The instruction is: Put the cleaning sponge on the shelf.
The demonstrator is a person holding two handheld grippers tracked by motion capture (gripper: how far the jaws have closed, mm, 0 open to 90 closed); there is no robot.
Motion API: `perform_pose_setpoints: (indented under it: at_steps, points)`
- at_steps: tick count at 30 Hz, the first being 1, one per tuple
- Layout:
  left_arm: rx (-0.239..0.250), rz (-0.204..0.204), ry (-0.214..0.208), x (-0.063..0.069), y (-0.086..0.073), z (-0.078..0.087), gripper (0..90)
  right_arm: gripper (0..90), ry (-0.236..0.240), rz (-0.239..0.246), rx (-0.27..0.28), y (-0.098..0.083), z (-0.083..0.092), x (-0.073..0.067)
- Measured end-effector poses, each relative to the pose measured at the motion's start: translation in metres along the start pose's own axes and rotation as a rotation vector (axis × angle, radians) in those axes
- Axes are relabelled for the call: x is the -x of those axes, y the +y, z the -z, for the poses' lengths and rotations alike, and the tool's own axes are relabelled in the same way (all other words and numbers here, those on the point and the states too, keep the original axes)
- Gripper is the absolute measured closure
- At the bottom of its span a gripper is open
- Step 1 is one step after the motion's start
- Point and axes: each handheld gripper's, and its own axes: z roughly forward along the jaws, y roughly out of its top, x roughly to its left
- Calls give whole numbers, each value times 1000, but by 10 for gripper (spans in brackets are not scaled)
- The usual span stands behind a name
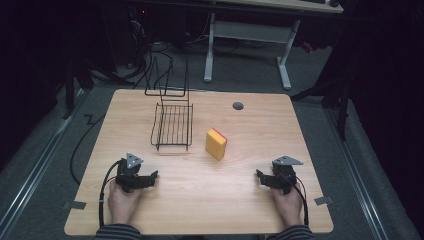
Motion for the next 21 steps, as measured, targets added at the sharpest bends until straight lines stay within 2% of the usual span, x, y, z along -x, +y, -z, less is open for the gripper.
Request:
perform_pose_setpoints:
  at_steps: [21]
  points:
    - [0, 7, -4, -1, 0, 0, 156, 256, -9, -2, 0, 0, 0, -1]
